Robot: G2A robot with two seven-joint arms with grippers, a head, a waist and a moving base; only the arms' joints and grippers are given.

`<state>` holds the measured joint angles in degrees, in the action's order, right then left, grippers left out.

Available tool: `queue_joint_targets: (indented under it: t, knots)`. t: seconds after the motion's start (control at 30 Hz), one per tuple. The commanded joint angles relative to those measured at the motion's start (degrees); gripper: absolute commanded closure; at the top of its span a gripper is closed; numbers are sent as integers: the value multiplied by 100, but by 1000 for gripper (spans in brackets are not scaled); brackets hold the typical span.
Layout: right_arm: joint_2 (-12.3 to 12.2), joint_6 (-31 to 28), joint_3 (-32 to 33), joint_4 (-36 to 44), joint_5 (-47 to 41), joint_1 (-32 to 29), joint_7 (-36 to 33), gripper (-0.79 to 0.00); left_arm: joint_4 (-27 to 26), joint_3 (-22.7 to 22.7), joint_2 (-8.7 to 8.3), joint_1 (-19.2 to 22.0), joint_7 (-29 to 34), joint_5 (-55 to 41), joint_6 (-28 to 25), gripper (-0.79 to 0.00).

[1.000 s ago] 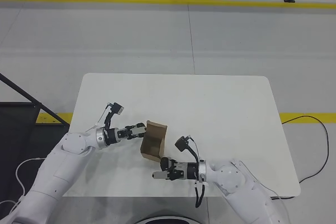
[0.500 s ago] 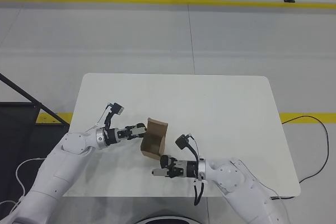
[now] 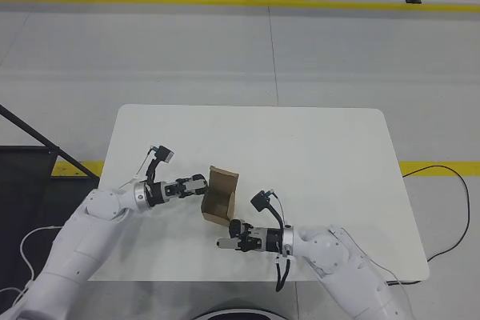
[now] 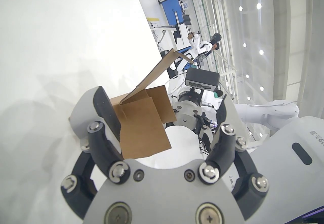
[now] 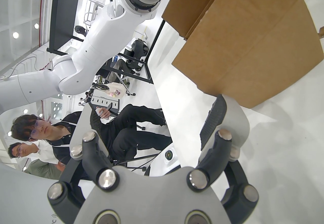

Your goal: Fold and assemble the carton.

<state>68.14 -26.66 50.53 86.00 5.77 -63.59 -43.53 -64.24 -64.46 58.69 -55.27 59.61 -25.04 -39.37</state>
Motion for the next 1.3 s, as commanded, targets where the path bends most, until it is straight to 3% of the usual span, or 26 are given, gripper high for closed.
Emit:
queue_joint_targets:
  t: [0.0, 0.6, 1.27]
  knots:
    - [0, -1, 2, -2, -4, -4, 9, -785, 25, -24, -3, 29, -52, 74, 28, -785]
    - [1, -39, 15, -24, -18, 5, -3, -785, -16, 328, 197, 80, -1185, 533, 251, -785]
    - [17, -21, -20, -35, -7, 36, 13, -785, -225, 224, 234, -191, -1307, 506, 171, -785]
